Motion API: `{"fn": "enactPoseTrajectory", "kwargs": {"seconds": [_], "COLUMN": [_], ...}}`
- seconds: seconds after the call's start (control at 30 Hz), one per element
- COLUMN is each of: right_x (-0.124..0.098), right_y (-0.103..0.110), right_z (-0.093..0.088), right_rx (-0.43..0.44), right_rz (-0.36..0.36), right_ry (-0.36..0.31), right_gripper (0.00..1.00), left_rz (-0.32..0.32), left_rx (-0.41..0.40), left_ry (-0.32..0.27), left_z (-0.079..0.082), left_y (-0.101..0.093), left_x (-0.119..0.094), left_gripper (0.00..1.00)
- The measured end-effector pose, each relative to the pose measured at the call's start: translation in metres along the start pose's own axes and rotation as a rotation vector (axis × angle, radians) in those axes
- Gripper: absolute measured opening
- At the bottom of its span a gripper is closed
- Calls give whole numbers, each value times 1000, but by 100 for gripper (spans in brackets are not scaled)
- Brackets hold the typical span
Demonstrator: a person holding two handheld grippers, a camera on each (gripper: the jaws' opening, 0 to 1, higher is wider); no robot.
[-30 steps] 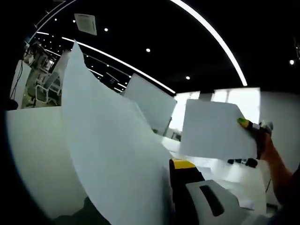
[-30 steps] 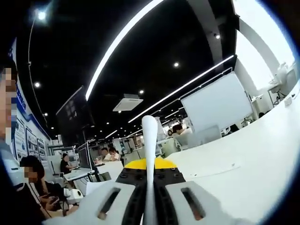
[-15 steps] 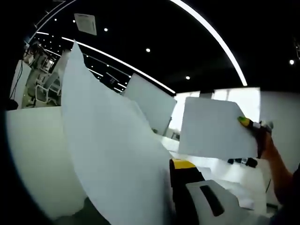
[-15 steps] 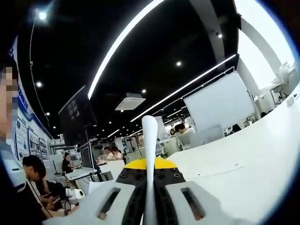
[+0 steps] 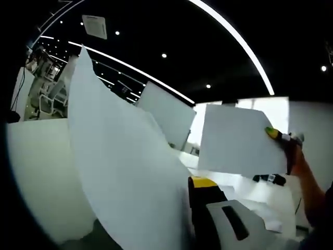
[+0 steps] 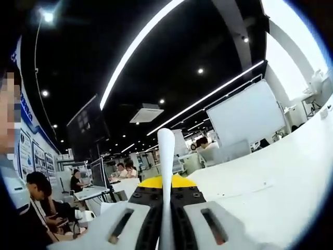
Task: Organize the stack of printing papers by aligning and flattening the scattered papers on the table
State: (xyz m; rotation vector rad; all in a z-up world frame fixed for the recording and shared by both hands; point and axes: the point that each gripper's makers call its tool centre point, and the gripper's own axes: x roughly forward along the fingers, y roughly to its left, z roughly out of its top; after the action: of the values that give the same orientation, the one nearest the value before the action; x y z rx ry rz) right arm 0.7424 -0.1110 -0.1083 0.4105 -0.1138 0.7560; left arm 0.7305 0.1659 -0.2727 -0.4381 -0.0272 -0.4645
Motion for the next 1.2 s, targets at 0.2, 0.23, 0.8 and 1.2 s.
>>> {"fn": "enactPoseTrajectory", "kwargs": {"seconds": [0.2,0.23,0.8,1.2], "right_x": [1,1,7,6], "right_y": [3,3,15,20], "right_z": [-1,0,0,3], "right_rx": [-2,-3,-3,1], "right_rz": [4,4,38,49], "right_ry": [2,2,4,-6], "right_gripper": [0,0,0,0], "left_rz": [0,0,-3,-5], "left_rx": [0,0,2,2], "left_ry": [0,0,2,2], "left_z": [0,0,-1,-1], "left_y": [0,0,1,1], "left_x": [0,0,0,0], "left_gripper": [19,19,19,19]}}
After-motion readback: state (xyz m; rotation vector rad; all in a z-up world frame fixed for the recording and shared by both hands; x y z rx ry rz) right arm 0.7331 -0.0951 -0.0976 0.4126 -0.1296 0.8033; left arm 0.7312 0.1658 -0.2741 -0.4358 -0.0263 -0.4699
